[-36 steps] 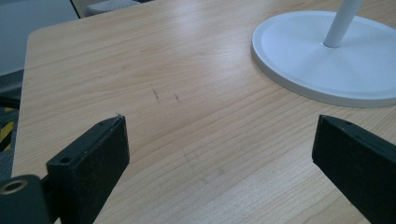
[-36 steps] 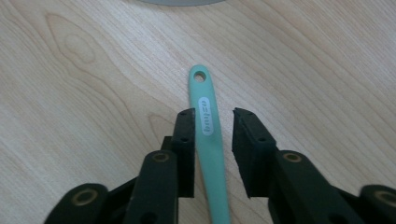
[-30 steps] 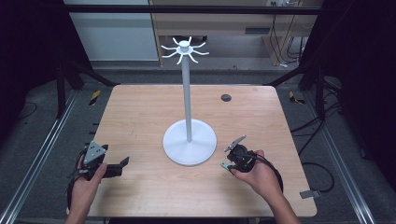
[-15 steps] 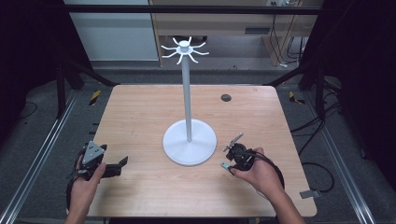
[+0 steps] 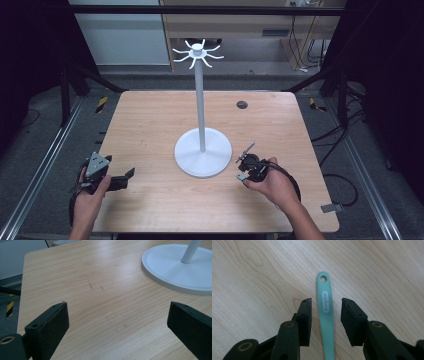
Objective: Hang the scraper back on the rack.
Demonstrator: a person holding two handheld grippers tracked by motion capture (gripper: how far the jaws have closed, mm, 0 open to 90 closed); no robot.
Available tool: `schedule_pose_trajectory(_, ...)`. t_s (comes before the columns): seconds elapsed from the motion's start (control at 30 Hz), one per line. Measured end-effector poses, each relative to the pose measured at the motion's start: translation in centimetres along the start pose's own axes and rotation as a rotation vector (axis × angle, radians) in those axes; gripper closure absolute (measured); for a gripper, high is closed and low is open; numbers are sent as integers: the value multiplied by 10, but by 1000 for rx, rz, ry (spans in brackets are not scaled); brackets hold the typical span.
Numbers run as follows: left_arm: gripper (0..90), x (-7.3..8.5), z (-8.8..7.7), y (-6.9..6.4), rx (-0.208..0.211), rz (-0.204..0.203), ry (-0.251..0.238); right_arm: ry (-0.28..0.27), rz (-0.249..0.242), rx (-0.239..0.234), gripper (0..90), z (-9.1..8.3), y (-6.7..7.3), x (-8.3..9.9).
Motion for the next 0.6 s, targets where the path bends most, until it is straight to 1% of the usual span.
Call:
schedule_pose_trajectory(0.1, 36, 0, 1, 0, -1, 3, 3, 14, 10, -9, 633, 5, -1, 1)
schedule_pose_trajectory(0.13, 36, 0, 1, 0, 1, 0, 4, 18, 0, -11, 646, 6, -2, 1)
schedule_pose_trajectory(0.17, 36, 0, 1, 0, 1, 1, 5, 25, 19, -15, 647, 7, -2, 1)
schedule_pose_trajectory(0.23, 36, 0, 1, 0, 1, 7, 6, 23, 6, -20, 661, 9, -4, 1)
schedule_pose_trajectory(0.33, 36, 0, 1, -1, 0, 8, 7, 34, 24, -27, 677, 12, -4, 1)
schedule_pose_trajectory(0.43, 36, 0, 1, -1, 1, 8, 5, 34, 10, -36, 688, 14, -4, 2)
schedule_pose_trajectory(0.47, 36, 0, 1, -1, 1, 7, 6, 34, 10, -40, 691, 15, -4, 2)
schedule_pose_trajectory(0.5, 36, 0, 1, 0, 0, 11, 9, 40, 24, -41, 694, 15, -3, 1)
schedule_pose_trajectory(0.53, 36, 0, 1, 0, 0, 9, 10, 37, 14, -40, 697, 16, -3, 1)
schedule_pose_trajectory(0.57, 36, 0, 1, -1, 1, 8, 11, 39, 21, -42, 704, 16, -3, 1)
schedule_pose_trajectory(0.6, 36, 0, 1, -1, 1, 8, 11, 37, 14, -43, 712, 17, -4, 1)
Point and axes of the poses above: each handheld gripper's, and its own axes: z roughly forward along the jaws, x roughly out of its underside, y roughly to its left, the point moved 3 cm from there along z, roughly forward along the jaws, and after that the axes turned 12 degrees about -z, right-handed, at the moved point
